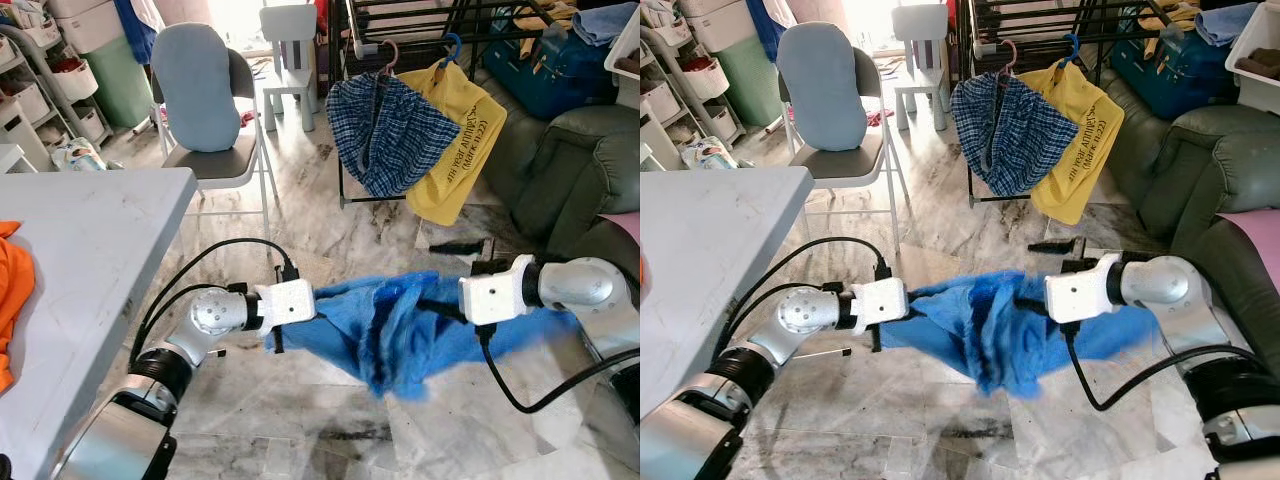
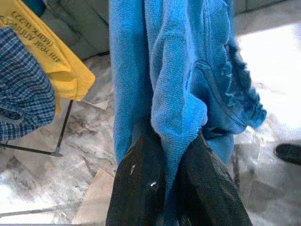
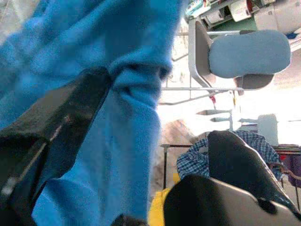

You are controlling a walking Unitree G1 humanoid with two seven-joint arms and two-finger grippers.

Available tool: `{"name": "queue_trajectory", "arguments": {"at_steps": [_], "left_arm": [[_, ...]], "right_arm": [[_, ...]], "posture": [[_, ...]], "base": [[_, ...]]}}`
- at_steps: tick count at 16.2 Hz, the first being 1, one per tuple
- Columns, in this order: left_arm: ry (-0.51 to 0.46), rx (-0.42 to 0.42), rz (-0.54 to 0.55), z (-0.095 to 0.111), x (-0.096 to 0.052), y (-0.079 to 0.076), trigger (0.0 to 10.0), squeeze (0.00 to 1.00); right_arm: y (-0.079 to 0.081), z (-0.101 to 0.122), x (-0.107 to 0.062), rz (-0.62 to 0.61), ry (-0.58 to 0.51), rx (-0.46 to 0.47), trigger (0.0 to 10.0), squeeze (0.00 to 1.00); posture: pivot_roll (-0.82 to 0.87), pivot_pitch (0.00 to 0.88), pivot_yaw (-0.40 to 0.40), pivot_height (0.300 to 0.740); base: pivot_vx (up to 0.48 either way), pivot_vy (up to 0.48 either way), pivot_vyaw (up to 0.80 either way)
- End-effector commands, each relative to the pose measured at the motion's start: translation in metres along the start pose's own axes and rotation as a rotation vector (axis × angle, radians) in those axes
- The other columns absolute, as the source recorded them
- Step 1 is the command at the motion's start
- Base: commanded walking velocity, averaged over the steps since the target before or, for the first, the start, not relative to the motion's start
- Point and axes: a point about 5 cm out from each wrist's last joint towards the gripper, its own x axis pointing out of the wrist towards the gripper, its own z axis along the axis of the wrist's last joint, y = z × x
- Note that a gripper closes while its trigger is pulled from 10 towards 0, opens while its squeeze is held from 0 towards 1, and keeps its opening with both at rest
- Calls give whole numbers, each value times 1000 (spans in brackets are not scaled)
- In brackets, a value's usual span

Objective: Hang hanger

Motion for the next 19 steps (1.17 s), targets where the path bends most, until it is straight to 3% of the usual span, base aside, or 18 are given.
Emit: {"name": "queue_trajectory", "arguments": {"at_steps": [1,3,9,19], "left_arm": [[-8,25,-10,1,-2,0,0,0],[-17,31,-11,2,-2,1,0,0],[-20,54,-10,3,-3,3,0,0],[-26,67,89,9,-2,19,0,0]], "right_arm": [[-1,1,1,32,2,-14,8275,0],[3,-10,-1,57,36,11,0,0],[10,-22,-1,104,65,53,0,0],[30,-31,1,198,74,129,0,0]], "posture": [[-160,0,77,740],[-160,0,77,740],[-156,0,76,740],[-161,0,81,740]], "base": [[0,0,0],[0,0,0],[0,0,0],[0,0,0]]}}
